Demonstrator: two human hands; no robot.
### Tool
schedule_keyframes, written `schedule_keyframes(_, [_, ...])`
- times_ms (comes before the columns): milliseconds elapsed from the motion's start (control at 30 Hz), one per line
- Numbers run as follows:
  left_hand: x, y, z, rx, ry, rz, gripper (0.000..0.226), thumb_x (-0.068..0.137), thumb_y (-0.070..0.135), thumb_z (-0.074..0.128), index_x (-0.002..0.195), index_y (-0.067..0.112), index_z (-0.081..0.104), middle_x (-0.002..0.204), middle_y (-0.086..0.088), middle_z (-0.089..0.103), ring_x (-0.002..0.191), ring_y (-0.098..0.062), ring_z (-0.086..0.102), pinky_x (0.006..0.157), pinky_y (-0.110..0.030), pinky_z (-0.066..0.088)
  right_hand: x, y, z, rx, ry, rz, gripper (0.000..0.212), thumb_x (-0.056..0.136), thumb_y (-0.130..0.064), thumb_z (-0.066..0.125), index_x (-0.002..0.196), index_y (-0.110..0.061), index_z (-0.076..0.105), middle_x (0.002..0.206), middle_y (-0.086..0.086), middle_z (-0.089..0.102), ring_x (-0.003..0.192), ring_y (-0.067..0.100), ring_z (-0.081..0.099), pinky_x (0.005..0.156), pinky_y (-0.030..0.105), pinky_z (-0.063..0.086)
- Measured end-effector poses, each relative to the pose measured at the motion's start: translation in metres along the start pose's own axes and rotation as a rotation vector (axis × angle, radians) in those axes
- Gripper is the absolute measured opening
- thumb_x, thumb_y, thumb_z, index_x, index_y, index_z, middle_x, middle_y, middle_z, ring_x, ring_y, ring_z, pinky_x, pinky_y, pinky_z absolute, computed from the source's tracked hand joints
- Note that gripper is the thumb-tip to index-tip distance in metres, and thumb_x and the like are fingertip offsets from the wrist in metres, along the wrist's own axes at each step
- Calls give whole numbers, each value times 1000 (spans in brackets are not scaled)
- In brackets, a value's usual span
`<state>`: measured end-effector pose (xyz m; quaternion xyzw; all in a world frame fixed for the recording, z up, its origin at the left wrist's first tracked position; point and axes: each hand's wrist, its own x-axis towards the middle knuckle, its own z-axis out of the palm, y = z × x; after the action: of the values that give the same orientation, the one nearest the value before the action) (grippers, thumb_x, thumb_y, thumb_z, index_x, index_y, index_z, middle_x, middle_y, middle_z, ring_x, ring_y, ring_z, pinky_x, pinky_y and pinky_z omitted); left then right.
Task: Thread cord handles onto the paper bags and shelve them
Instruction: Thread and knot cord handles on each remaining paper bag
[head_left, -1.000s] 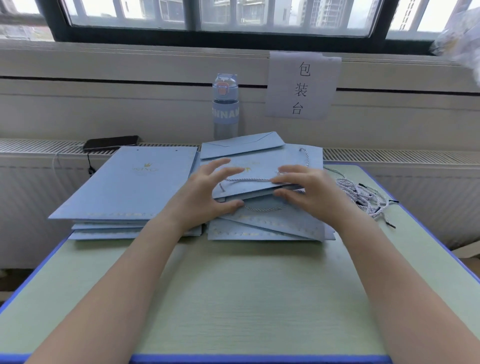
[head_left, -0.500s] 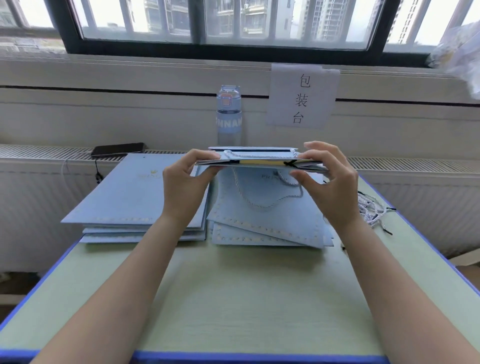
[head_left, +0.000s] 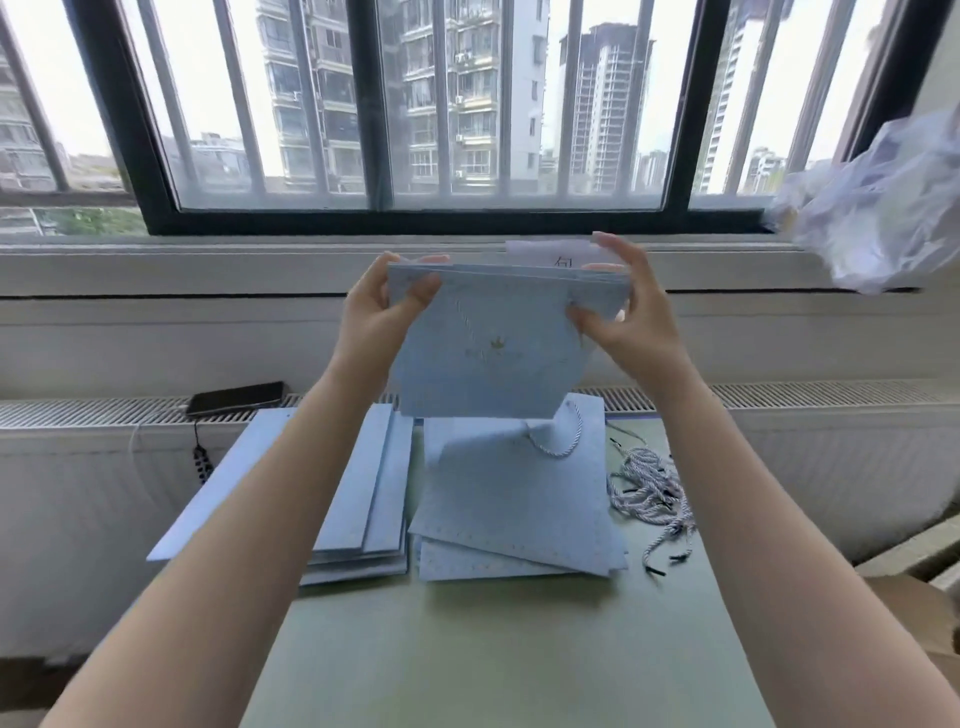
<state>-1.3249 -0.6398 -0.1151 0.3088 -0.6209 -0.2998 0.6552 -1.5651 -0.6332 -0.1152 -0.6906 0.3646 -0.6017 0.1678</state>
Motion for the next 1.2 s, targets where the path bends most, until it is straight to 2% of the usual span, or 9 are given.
schedule_keyframes(167, [17, 8, 1, -86, 83, -127, 10, 91, 25, 63, 87, 18, 57, 78, 5, 69, 71, -12, 66, 71, -32, 57, 14, -18, -3, 298, -71, 217, 69, 82, -8, 70, 135, -36, 37, 105, 5, 69, 93, 17, 69, 74, 27, 56])
schedule_keyframes(300, [-7, -17, -1, -139, 85, -158, 13, 90, 28, 64, 86, 21, 54, 76, 6, 69, 70, -13, 66, 70, -35, 57, -8, 12, 10, 263, -84, 363, 44, 73, -10, 77, 113, -17, 59, 102, 4, 70, 91, 22, 68, 78, 37, 56])
schedule_keyframes(433, [-41, -51, -11, -192, 74, -231, 35, 67, 37, 76, 89, 22, 54, 78, 2, 73, 69, -16, 69, 63, -32, 58, -60, 46, 22, 181, -118, 537, 22, 71, -19, 80, 90, -15, 69, 91, 4, 73, 80, 16, 69, 72, 32, 55])
schedule_keyframes(633, [-76, -99, -5, 127, 60, -337, 20, 90, 15, 64, 106, 20, 54, 99, 5, 67, 83, -7, 65, 70, -16, 52, -101, 86, 41, 107, -38, 618, 34, 83, -18, 71, 114, -22, 55, 109, 3, 68, 98, 20, 66, 88, 44, 53])
schedule_keyframes(800, [-68, -113, 0, 386, -14, -318, 48, 93, 14, 58, 139, 13, 42, 121, 1, 60, 102, -15, 59, 75, -8, 44, -104, 92, 51, -138, 108, 615, 53, 86, -16, 66, 134, -15, 43, 120, 1, 61, 104, 18, 60, 84, 27, 46])
schedule_keyframes(900, [-64, -124, 10, 527, -212, -488, 62, 97, 29, 51, 150, 18, 21, 141, -1, 47, 123, -24, 50, 94, -26, 42, -112, 102, 55, -456, 98, 614, 43, 84, -13, 61, 123, 2, 51, 123, 18, 57, 112, 31, 52, 87, 29, 35])
schedule_keyframes(1000, [-68, -133, 21, 678, -415, -584, 75, 98, 37, 46, 152, 13, 1, 153, -4, 28, 136, -26, 35, 102, -29, 33, -119, 106, 58, -543, -4, 700, 52, 87, -13, 56, 134, 5, 42, 141, 20, 41, 127, 30, 41, 97, 27, 28])
schedule_keyframes(1133, [-75, -145, 24, 765, -401, -613, 80, 98, 41, 43, 151, 8, -8, 160, -7, -8, 147, -22, 1, 116, -34, 11, -112, 105, 52, -524, 2, 708, 49, 86, -14, 57, 132, 0, 46, 135, 17, 50, 122, 30, 47, 92, 29, 34])
schedule_keyframes(1200, [-76, -144, 24, 712, -356, -700, 83, 97, 42, 46, 151, 9, -8, 159, -9, -11, 146, -25, 7, 114, -35, 18, -103, 103, 46, -462, -5, 739, 55, 86, -14, 59, 139, -11, 43, 137, 12, 51, 122, 27, 49, 94, 28, 37])
